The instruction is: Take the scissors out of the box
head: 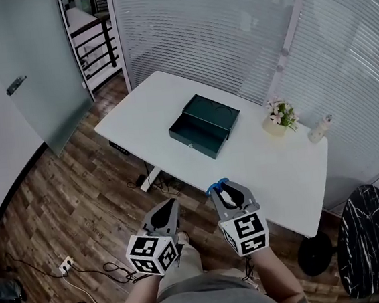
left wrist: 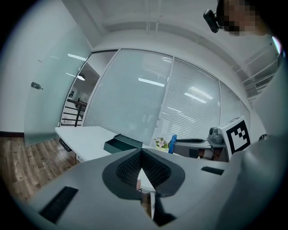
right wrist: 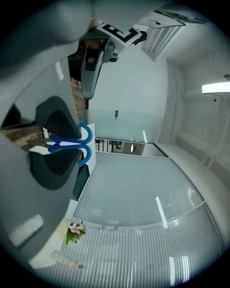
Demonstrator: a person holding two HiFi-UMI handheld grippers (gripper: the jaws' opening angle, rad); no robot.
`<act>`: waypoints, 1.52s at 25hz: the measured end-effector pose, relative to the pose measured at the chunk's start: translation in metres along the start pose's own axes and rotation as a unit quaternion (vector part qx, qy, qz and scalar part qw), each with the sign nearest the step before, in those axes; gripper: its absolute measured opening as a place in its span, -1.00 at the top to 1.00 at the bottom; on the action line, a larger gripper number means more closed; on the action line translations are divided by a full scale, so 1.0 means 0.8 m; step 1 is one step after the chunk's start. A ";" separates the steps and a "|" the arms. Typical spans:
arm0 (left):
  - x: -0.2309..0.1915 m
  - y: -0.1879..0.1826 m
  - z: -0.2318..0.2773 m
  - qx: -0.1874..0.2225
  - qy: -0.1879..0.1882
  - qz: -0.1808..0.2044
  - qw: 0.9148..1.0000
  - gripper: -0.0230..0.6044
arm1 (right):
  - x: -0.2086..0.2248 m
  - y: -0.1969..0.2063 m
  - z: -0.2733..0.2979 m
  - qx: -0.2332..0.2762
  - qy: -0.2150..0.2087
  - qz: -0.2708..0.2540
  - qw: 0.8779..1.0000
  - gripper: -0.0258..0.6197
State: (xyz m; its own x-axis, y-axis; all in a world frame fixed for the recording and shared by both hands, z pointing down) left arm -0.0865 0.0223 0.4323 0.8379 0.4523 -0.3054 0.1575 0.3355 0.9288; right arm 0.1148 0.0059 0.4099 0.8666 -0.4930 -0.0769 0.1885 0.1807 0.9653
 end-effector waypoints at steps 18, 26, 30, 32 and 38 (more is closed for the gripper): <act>0.039 0.028 -0.062 0.009 0.001 0.009 1.000 0.91 | -0.046 0.014 -0.100 0.030 -0.004 0.012 0.999 0.65; 0.037 0.030 -0.062 0.009 0.002 0.010 1.000 0.91 | -0.048 0.017 -0.098 0.031 -0.006 0.017 0.999 0.65; 0.037 0.028 -0.058 0.010 0.003 0.009 1.000 0.91 | -0.046 0.017 -0.094 0.031 -0.006 0.018 0.999 0.65; 0.038 0.026 -0.056 0.011 0.004 0.008 1.000 0.91 | -0.045 0.017 -0.093 0.031 -0.009 0.028 0.999 0.65; 0.036 0.024 -0.051 0.010 0.002 0.004 1.000 0.91 | -0.042 0.019 -0.088 0.031 -0.014 0.042 0.999 0.65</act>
State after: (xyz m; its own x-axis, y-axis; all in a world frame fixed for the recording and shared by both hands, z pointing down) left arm -0.0806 0.0759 0.4327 0.8370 0.4589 -0.2980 0.1607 0.3144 0.9356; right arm 0.1206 0.0851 0.4093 0.8648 -0.5020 0.0111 0.0864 0.1706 0.9816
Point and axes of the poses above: the fingertips, and each gripper's own axes: z forward along the fingers, x to its right, y out of its underside, the point moved 9 cm from there along -z, backward along the fingers, and after that the axes turned 2 degrees about -y, right-handed, at the moved point
